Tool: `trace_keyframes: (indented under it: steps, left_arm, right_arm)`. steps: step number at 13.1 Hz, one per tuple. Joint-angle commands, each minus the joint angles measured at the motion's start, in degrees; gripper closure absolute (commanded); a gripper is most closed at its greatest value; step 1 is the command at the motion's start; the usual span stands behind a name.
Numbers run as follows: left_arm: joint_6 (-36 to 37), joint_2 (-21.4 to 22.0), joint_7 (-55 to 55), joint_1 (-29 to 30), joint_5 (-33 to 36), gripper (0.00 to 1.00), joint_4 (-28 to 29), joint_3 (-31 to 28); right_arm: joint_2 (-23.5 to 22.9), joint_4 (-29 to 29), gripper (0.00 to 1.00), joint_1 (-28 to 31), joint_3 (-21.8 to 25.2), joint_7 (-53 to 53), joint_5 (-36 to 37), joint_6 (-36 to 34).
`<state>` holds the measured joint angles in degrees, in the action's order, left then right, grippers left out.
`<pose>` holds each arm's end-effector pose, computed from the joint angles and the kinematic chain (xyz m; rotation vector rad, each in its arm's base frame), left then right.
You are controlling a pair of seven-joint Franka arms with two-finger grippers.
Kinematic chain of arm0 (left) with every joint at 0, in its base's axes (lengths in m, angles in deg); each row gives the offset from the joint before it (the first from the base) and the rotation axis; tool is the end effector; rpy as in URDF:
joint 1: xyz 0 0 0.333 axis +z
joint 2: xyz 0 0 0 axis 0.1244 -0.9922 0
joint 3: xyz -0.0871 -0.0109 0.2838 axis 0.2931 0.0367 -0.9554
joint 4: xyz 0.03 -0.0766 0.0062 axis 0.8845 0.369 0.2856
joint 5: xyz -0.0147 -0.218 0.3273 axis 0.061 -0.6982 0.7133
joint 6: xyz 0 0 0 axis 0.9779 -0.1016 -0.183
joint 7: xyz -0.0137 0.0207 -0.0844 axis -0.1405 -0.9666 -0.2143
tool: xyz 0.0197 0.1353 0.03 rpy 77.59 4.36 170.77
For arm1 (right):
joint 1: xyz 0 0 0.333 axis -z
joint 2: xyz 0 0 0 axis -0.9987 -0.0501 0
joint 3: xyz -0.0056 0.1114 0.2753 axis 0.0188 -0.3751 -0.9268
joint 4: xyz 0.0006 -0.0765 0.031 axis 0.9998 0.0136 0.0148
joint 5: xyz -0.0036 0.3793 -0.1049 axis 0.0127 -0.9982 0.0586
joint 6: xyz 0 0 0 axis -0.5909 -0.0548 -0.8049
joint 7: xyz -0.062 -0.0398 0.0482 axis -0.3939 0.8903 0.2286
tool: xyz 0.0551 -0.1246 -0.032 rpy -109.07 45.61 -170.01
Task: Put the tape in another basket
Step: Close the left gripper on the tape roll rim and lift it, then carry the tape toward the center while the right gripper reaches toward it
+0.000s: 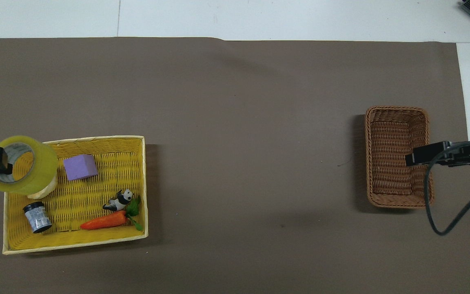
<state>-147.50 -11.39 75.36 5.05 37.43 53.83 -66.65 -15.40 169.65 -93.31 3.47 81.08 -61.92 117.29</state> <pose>0.5144 0.0261 0.5400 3.1163 0.1208 -0.1665 0.5160 0.0240 0.5666 -2.9718 -0.0020 0.0731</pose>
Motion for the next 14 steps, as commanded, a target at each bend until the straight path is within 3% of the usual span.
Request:
trace_keyframes:
  steps: [1, 4, 10, 14]
  left_arm:
    - [5.8, -1.5, 1.0, -0.9, -0.8, 1.0, -6.4, -0.5]
    - [8.5, -0.5, 1.0, -1.7, -1.2, 1.0, -6.6, 0.0]
    - [7.4, 0.1, 1.7, -6.7, -5.8, 1.0, -5.6, 0.8]
    - [5.7, 0.3, 11.8, -14.7, -6.2, 1.0, -5.5, 1.2]
  right_arm:
    - [0.8, 2.0, 0.0, -4.8, -0.4, -5.1, -2.7, 4.5]
    - [-0.3, 2.1, 0.0, -9.4, -0.4, -16.0, -6.9, 8.9]
    - [-2.6, 2.1, 0.0, -13.2, -0.4, -20.2, -10.1, 12.3]
    - [-1.8, 4.7, 0.0, -13.9, -0.5, -21.1, -13.1, 11.9]
